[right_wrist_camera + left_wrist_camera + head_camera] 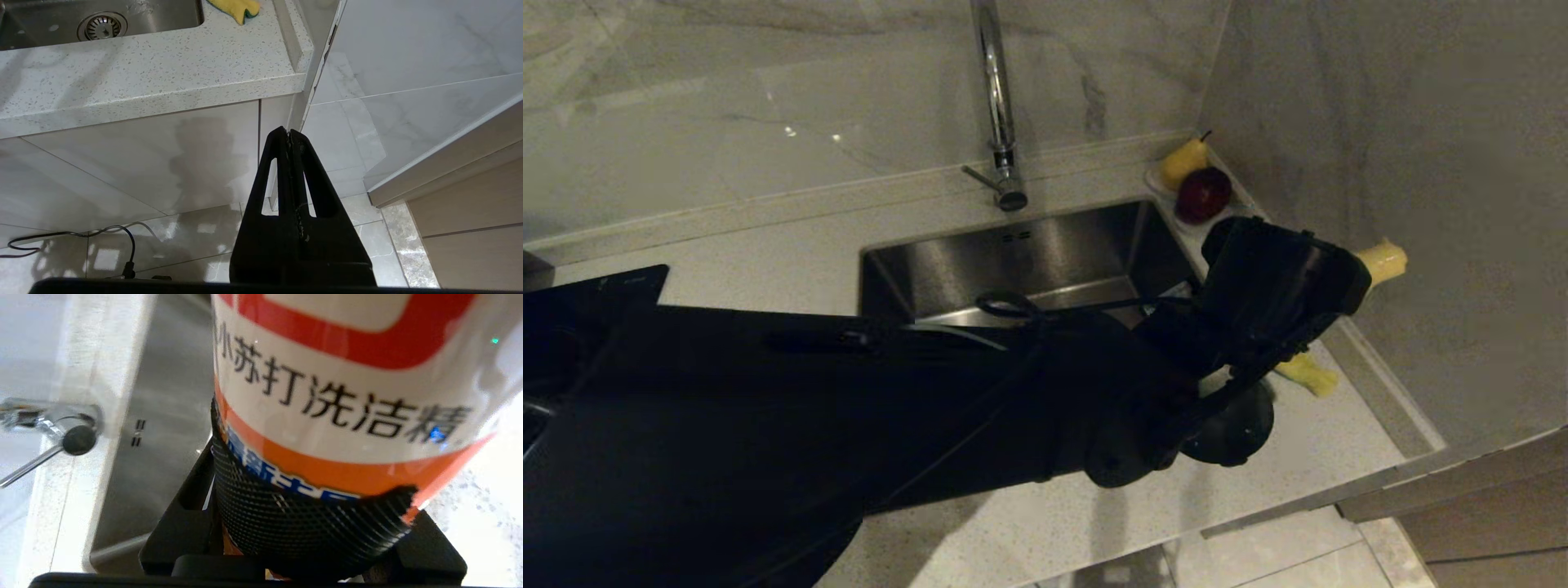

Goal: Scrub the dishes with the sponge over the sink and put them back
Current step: Squeeze it onto the sponge

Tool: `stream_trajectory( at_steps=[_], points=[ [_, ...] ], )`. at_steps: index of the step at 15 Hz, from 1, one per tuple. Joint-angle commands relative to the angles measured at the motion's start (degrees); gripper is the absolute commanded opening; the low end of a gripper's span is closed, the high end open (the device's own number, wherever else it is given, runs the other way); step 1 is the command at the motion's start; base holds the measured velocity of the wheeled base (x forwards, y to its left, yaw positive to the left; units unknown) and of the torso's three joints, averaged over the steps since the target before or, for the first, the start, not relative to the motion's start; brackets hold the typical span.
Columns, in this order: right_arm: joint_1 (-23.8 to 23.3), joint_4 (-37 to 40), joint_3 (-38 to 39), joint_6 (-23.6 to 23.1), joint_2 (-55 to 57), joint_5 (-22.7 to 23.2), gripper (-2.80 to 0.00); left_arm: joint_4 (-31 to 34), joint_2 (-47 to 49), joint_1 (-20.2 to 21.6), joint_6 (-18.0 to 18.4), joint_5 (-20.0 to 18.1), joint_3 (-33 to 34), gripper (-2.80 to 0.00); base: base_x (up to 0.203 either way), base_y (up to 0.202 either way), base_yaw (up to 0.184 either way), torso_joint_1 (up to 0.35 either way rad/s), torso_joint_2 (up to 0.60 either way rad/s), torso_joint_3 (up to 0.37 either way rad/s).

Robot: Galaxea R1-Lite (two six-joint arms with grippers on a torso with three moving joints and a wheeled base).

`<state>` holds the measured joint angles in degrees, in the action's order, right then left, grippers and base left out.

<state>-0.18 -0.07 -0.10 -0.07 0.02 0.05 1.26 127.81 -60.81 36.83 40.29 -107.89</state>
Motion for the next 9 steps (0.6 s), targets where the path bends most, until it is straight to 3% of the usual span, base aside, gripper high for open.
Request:
stream_trajectory(
  at_steps=[1,5,7,9],
  points=[
    [0.01,-0.01,0.01,0.07,-0.02,0.04,-2.80,0.06,1.98,-0.01,1.78,0.69,-0.04,-2.80,0.000,0.000,0.000,0.000,0.00,0.000],
    [0.01,-0.01,0.01,-0.01,-0.02,0.04,-2.80,-0.86,3.25,0.18,3.47,5.02,-0.13,-2.80,0.000,0.000,0.000,0.000,0.00,0.000],
    [0.01,-0.01,0.10,-0.01,-0.02,0.04,-2.80,-0.90,3.59,0.25,4.39,5.33,-0.13,-2.80,0.000,0.000,0.000,0.000,0.00,0.000],
    [0.01,-0.01,0.01,-0.01,-0.02,0.04,-2.80,-0.97,3.78,0.32,8.34,5.41,-0.13,-2.80,0.000,0.000,0.000,0.000,0.00,0.000]
  ],
)
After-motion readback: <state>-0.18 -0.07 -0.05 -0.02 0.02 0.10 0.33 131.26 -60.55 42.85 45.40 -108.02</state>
